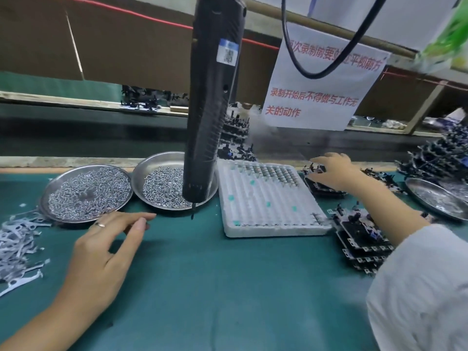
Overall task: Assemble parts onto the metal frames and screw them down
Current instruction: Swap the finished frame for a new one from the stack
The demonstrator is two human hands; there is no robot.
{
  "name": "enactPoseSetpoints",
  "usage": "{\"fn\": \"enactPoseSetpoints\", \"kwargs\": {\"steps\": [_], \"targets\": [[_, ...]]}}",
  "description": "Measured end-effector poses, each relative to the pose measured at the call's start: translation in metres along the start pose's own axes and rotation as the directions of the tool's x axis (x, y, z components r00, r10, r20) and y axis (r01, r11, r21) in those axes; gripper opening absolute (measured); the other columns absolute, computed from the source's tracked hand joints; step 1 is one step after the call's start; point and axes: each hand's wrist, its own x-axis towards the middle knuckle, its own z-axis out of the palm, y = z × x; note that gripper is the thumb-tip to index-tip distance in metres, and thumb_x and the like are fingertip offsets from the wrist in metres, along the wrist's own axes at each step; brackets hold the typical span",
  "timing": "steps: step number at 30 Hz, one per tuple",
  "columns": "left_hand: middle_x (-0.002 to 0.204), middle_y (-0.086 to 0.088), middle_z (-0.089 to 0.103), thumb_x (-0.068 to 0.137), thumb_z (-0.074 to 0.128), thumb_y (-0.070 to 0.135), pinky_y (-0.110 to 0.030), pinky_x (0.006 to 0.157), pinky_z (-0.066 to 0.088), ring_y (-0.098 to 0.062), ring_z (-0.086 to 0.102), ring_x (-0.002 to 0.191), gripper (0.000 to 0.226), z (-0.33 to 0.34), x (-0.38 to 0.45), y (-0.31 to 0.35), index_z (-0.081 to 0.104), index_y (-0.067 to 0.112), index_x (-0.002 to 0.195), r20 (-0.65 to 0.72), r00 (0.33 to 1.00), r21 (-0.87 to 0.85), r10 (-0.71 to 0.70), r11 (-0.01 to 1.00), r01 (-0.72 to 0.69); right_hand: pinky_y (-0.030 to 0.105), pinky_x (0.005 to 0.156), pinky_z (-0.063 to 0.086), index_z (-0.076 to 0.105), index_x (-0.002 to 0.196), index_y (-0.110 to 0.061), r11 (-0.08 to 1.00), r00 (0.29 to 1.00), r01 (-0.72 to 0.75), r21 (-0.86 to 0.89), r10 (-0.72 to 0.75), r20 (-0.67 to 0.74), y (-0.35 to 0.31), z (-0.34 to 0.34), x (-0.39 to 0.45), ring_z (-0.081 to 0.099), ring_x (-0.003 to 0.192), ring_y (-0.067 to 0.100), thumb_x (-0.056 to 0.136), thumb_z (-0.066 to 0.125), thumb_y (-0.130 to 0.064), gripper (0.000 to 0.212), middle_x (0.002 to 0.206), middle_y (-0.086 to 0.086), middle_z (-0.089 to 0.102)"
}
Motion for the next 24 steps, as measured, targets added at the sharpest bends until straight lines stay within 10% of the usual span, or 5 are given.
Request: {"fn": "enactPoseSetpoints", "kwargs": {"steps": [10,24], "targets": [[0.09,0.017,0.063,0.088,0.043,0.042,-0.016,0.084,0.039,-0.001,0.055,0.093,0.029,-0.003,0.001,0.01,0.066,0.029,0.099,0.011,1.0,0.078,-0.005,0.997,0.004,0.038,0.1,0.035,0.047,0.135,-0.017,0.842,0.831,0.527,0.113,-0.483,-0.275,-0.184,0.045,-0.12,0.046,0.119,0.027,0.096,0.042,-0.043,0.048,0.134,0.005,0.049],[0.124,-0.001,0.057,0.094,0.055,0.024,-0.04,0.096,0.043,-0.02,0.053,0.111,0.033,0.072,0.165,0.017,0.057,0.02,0.126,0.338,0.941,0.464,-0.028,0.875,-0.14,0.05,0.089,0.049,0.056,0.131,-0.023,0.857,0.781,0.497,0.138,-0.372,-0.502,-0.212,0.076,-0.126,0.047,0.123,0.046,0.076,0.066,-0.034,0.057,0.136,0.015,0.052]]}}
